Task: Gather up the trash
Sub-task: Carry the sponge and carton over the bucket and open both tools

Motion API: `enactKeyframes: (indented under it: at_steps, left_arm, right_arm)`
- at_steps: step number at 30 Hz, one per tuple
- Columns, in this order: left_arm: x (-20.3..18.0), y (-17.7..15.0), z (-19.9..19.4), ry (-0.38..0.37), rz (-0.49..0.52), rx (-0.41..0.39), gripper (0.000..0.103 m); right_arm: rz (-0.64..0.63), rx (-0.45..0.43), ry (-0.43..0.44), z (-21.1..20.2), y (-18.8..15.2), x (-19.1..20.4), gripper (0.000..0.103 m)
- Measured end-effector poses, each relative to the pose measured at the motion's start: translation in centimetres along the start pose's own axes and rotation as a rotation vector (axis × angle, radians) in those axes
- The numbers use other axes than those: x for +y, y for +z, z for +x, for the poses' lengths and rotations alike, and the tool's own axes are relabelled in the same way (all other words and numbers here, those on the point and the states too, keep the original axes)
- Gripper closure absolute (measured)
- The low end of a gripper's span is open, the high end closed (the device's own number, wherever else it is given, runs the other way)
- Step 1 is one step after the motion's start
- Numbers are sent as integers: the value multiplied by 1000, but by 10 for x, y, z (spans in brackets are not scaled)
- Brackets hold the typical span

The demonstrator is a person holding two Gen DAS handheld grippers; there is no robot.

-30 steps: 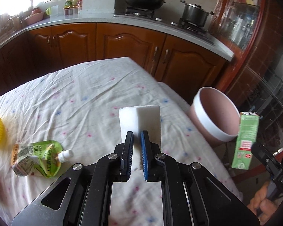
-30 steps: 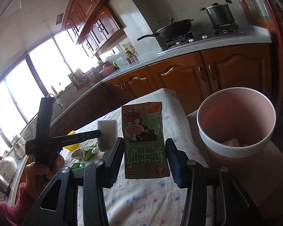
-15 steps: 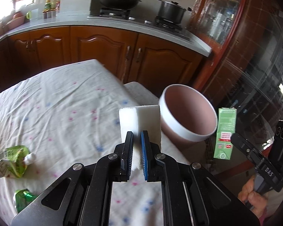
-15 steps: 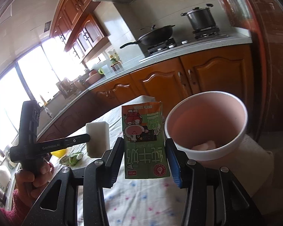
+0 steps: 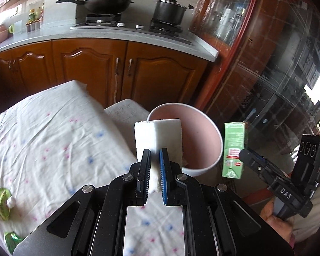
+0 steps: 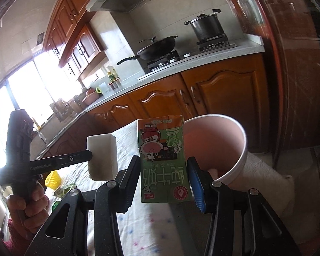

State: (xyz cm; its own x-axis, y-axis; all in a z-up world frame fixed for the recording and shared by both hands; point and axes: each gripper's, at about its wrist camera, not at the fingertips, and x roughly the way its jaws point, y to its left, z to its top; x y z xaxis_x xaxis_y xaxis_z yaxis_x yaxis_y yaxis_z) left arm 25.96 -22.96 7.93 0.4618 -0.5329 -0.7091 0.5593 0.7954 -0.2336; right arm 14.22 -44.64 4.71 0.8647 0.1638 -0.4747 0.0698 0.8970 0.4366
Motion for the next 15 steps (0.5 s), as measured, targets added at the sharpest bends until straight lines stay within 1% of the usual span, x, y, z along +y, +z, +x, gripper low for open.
enactKeyframes:
  at_steps: [6,15]
  left_arm:
    - [-17,12,18,-24,24,18,95]
    - [-30,26,58,-49,28,81,95]
  right_arm:
    - [7,1,-24,8,11,-15,57]
    - [18,34,-65,23,22,-31,57]
